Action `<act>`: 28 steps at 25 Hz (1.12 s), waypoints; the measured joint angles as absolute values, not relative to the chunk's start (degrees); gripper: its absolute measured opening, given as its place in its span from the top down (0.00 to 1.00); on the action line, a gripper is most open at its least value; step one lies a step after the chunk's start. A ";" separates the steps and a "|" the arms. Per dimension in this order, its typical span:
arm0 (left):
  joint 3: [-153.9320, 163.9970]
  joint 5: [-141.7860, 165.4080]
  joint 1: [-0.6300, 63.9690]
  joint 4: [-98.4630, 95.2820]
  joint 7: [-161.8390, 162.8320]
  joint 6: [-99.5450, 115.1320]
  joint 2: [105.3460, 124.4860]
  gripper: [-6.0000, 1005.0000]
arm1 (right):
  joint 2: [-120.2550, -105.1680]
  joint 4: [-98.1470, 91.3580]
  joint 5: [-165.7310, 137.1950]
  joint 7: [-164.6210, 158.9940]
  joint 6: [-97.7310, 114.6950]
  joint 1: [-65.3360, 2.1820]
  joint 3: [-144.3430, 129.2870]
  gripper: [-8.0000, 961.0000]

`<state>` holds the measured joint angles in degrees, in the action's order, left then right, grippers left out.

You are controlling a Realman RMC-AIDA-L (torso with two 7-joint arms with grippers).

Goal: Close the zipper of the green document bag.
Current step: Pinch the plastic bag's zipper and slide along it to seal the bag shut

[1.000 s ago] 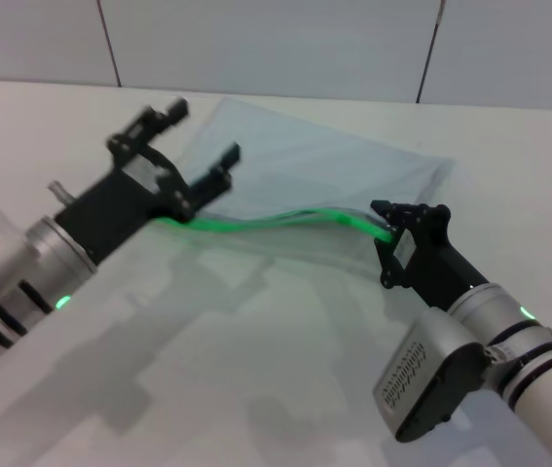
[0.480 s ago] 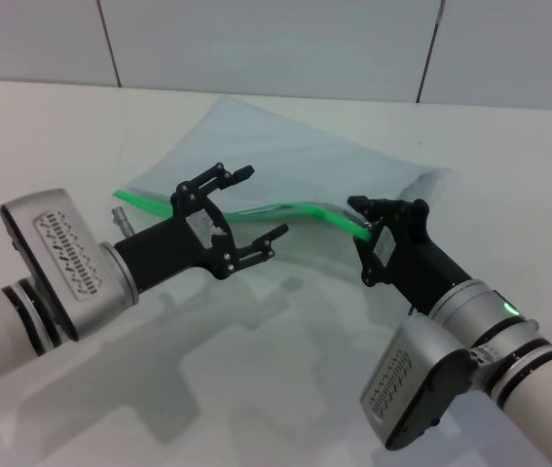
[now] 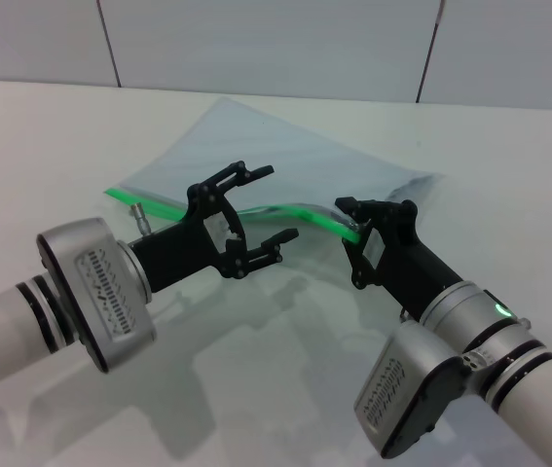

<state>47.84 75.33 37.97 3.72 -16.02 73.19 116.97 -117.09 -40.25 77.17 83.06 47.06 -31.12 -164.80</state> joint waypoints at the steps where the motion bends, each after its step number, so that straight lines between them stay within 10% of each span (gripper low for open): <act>1: 47.86 75.33 37.99 3.85 -17.34 73.18 116.99 0.21 | -117.11 -40.25 76.82 83.05 47.06 -31.12 -164.79 0.94; 22: 47.53 75.31 39.37 5.89 -31.24 76.40 117.42 0.26 | -117.24 -40.35 75.85 83.39 46.67 -31.11 -164.79 0.94; 28: 47.78 75.33 39.37 5.89 -31.34 76.46 117.33 0.49 | -117.24 -40.40 75.84 83.48 46.67 -31.11 -164.79 0.94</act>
